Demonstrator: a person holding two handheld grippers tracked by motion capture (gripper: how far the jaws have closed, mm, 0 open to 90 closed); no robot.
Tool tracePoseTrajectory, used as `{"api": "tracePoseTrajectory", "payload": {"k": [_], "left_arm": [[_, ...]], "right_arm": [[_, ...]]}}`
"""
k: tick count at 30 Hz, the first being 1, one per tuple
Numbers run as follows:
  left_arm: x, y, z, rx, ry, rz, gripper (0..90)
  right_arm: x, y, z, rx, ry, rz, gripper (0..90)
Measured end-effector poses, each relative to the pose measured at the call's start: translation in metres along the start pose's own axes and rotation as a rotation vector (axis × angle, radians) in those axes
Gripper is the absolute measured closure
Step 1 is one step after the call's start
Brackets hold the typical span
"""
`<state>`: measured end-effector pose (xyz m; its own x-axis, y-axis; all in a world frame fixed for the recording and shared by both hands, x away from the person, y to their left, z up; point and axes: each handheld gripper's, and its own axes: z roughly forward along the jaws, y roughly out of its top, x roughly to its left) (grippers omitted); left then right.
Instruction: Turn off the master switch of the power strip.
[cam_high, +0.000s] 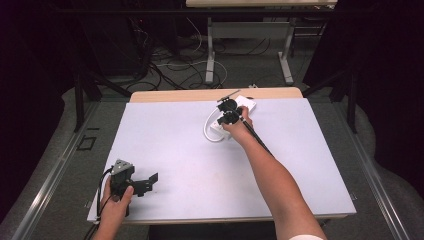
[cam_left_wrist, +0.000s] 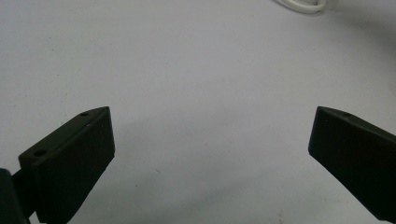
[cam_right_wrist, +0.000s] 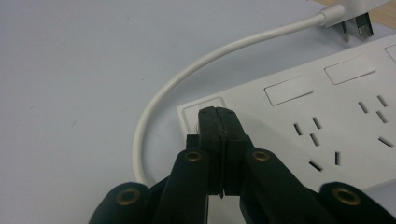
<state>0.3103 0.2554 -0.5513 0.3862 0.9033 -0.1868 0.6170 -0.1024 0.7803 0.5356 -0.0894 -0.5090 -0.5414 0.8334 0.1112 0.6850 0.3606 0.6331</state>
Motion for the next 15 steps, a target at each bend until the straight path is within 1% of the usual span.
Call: {"api": "tracePoseTrajectory", "payload": {"k": [1, 2, 3, 5, 6, 7, 8, 9, 10, 11, 12, 13, 14, 15], "left_arm": [[0.000, 0.000, 0.000, -0.005, 0.000, -0.001, 0.5], [0.000, 0.000, 0.000, 0.003, -0.002, 0.001, 0.5], [0.000, 0.000, 0.000, 0.003, -0.004, 0.001, 0.5], [0.000, 0.000, 0.000, 0.004, -0.005, 0.001, 0.5], [0.000, 0.000, 0.000, 0.004, -0.006, 0.001, 0.5], [0.000, 0.000, 0.000, 0.004, -0.007, 0.001, 0.5], [0.000, 0.000, 0.000, 0.004, -0.008, 0.002, 0.5], [0.001, 0.000, 0.000, 0.005, -0.009, 0.005, 0.5], [0.000, 0.000, 0.000, 0.005, -0.010, 0.006, 0.5], [0.000, 0.000, 0.000, 0.003, -0.012, 0.004, 0.5], [0.000, 0.000, 0.000, 0.004, -0.013, 0.004, 0.5], [0.000, 0.000, 0.000, 0.005, -0.014, 0.004, 0.5], [0.001, 0.000, 0.000, 0.005, -0.014, 0.003, 0.5], [0.001, 0.000, 0.001, 0.005, -0.015, 0.004, 0.5]], "right_arm": [[-0.001, 0.000, 0.000, 0.008, -0.006, -0.012, 90.0], [0.000, 0.000, 0.002, -0.004, -0.005, 0.000, 90.0], [-0.001, 0.000, 0.002, 0.009, -0.009, -0.010, 90.0], [0.000, 0.000, 0.003, 0.008, -0.005, 0.004, 90.0], [-0.001, 0.000, 0.005, 0.006, -0.003, -0.010, 90.0], [-0.001, 0.000, 0.005, 0.006, -0.003, -0.010, 90.0], [0.000, -0.001, 0.006, 0.000, 0.007, -0.013, 90.0], [0.000, 0.000, 0.007, 0.011, -0.008, -0.016, 90.0], [0.000, -0.001, 0.008, -0.001, -0.001, -0.019, 90.0], [0.001, -0.001, 0.009, -0.001, -0.005, -0.014, 90.0], [0.001, -0.001, 0.010, -0.002, -0.001, -0.029, 90.0], [0.002, 0.000, 0.011, 0.009, -0.009, -0.018, 90.0], [0.002, -0.001, 0.012, 0.003, -0.001, -0.029, 90.0], [0.003, -0.001, 0.013, 0.015, -0.010, -0.027, 90.0]]}}
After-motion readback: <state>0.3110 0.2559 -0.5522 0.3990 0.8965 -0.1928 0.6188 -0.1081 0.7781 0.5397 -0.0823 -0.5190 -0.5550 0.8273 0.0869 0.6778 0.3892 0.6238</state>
